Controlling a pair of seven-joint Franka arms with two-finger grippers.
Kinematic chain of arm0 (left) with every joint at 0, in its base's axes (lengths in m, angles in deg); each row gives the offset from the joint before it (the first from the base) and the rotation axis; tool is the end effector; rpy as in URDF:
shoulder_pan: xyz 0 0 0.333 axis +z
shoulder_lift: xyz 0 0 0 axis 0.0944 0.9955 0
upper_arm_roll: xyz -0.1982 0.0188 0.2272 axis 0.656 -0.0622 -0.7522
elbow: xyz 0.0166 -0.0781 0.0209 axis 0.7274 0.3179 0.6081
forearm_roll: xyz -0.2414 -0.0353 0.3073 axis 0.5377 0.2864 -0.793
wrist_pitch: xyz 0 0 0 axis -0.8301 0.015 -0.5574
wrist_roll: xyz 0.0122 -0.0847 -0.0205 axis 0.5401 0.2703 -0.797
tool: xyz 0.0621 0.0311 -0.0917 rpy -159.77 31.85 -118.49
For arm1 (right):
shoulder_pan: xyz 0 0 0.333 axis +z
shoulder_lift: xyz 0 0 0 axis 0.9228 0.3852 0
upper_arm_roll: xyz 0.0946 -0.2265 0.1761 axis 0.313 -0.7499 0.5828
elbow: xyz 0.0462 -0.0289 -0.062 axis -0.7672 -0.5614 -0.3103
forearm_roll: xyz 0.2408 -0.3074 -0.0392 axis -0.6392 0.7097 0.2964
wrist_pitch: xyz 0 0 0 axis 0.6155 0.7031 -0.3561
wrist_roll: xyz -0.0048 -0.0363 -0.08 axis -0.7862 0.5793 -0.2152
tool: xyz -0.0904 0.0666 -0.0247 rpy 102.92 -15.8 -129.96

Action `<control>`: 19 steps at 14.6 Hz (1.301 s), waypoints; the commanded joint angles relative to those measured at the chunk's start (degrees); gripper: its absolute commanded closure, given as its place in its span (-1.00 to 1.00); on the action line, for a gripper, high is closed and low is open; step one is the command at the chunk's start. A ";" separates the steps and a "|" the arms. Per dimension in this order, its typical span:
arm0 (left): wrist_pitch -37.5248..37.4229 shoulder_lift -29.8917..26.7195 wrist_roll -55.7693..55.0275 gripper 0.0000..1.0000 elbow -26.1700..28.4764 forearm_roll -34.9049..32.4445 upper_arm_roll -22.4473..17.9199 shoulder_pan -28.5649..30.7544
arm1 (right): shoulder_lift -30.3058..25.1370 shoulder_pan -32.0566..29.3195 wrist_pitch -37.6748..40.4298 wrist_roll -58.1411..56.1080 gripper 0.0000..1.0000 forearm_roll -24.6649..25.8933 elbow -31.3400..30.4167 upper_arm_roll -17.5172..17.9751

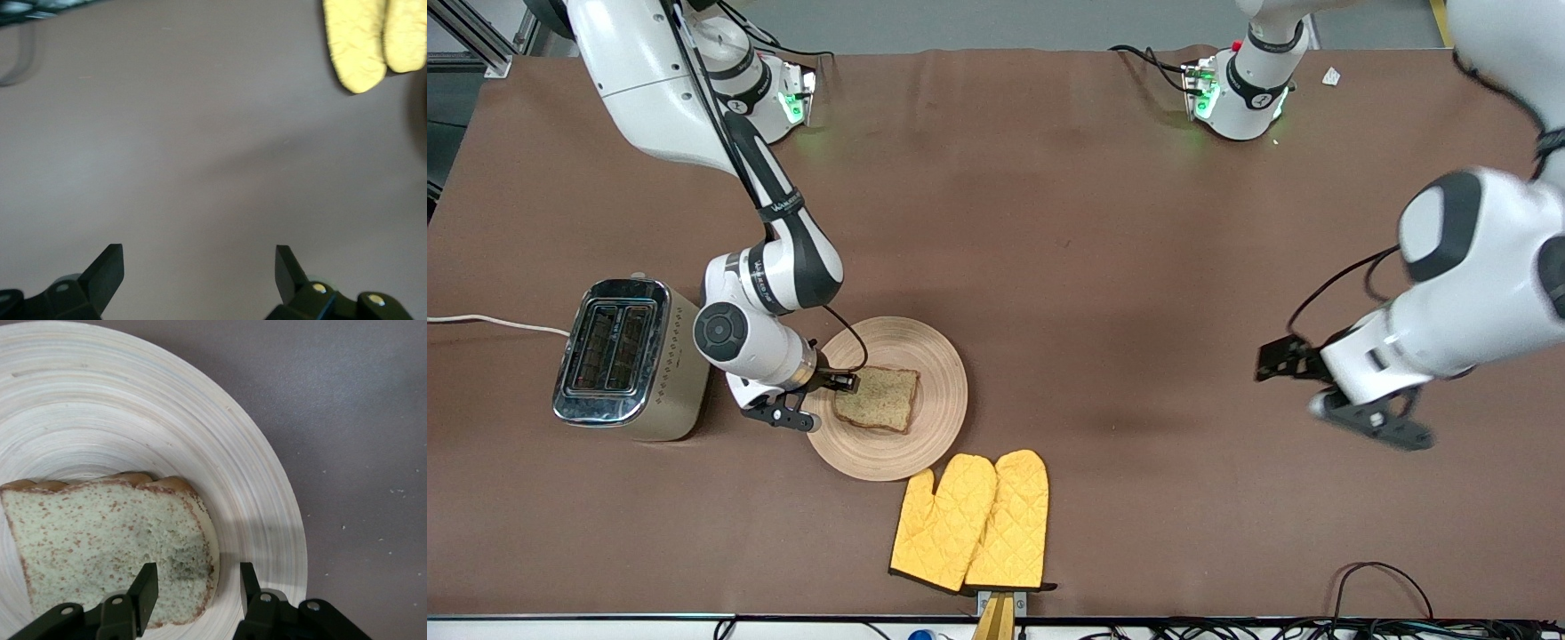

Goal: Move plate and put bread in toaster
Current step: 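Hold the bread with the right gripper while the left gripper retracts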

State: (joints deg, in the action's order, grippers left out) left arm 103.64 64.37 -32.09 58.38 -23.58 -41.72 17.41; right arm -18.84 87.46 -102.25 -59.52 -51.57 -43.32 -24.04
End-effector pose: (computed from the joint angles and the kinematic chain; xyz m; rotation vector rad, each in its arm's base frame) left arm 0.6654 -0.1075 0.4823 2.9838 -0.4827 0.0929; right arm 0.6238 0.2146 0.2034 -3.0135 0.3695 0.0838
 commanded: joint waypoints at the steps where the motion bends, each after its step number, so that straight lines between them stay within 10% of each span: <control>1: -6.57 -9.24 0.76 -1.00 0.89 -0.48 -0.05 4.61 | -0.18 -0.34 -1.56 0.55 -0.15 -0.36 -1.43 0.28; 5: -13.44 -18.31 -2.73 -1.00 1.22 -0.73 -0.05 4.27 | 0.35 0.10 -2.00 0.56 0.04 -0.36 -1.43 0.28; 10: -13.90 -18.84 -7.49 -1.00 2.54 -0.73 4.76 8.56 | 0.79 0.10 -1.65 0.47 0.93 -0.36 -1.43 0.37; 13: -13.90 -20.16 -8.38 -1.00 3.95 -1.00 5.58 9.37 | 0.70 -0.07 -1.21 0.12 0.99 -0.36 -1.25 0.28; 17: -10.84 -26.39 -8.47 -1.00 12.01 2.94 -2.22 5.09 | 0.18 -0.60 11.21 -0.24 0.99 5.94 5.66 -0.86; 19: -10.21 -27.37 -8.82 -1.00 13.88 3.04 -12.21 -5.25 | -0.52 -0.25 21.07 0.12 0.99 9.82 11.03 -2.09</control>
State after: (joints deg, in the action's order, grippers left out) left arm 91.24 41.23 -40.31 67.05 -21.63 -45.56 20.49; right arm -18.15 87.49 -89.77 -59.63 -45.16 -37.35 -25.33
